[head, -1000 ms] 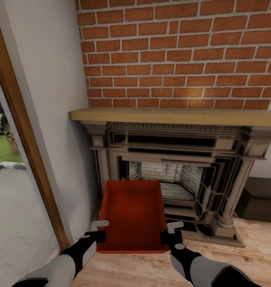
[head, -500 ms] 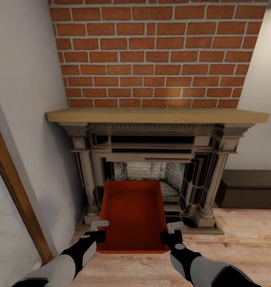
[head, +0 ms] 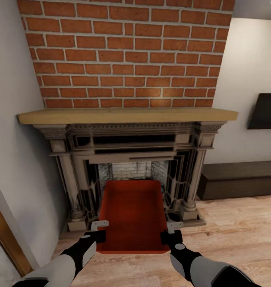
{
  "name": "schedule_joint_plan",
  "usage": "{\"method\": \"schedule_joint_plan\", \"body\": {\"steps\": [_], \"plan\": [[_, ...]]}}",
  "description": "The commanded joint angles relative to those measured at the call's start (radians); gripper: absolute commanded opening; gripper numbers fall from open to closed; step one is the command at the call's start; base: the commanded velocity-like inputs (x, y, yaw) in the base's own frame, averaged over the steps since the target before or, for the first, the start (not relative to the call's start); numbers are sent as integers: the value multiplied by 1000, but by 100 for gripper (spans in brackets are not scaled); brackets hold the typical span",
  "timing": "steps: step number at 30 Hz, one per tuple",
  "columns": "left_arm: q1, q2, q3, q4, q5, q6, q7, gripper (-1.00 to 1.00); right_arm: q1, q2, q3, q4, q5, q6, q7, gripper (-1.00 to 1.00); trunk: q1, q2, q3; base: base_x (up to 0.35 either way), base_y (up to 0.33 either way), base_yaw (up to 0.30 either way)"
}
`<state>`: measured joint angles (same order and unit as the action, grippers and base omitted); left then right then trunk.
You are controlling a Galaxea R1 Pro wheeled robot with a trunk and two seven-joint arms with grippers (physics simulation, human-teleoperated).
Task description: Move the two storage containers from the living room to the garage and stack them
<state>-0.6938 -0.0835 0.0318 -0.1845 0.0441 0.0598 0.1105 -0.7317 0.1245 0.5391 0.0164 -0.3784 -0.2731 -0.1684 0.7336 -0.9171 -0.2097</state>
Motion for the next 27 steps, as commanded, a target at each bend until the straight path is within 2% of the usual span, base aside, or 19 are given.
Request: {"method": "schedule_joint_plan", "body": {"steps": [1, 27], "plan": [[0, -7, -6, -1, 2, 6, 9, -100, -2, 1, -10, -15, -10, -5, -7, -100, 0, -1, -1, 0, 0, -273], [0, -7, -6, -1, 0, 6, 8, -100, -2, 1, -10, -15, -10, -5, -5, -100, 0, -1, -1, 0, 0, -279]]}}
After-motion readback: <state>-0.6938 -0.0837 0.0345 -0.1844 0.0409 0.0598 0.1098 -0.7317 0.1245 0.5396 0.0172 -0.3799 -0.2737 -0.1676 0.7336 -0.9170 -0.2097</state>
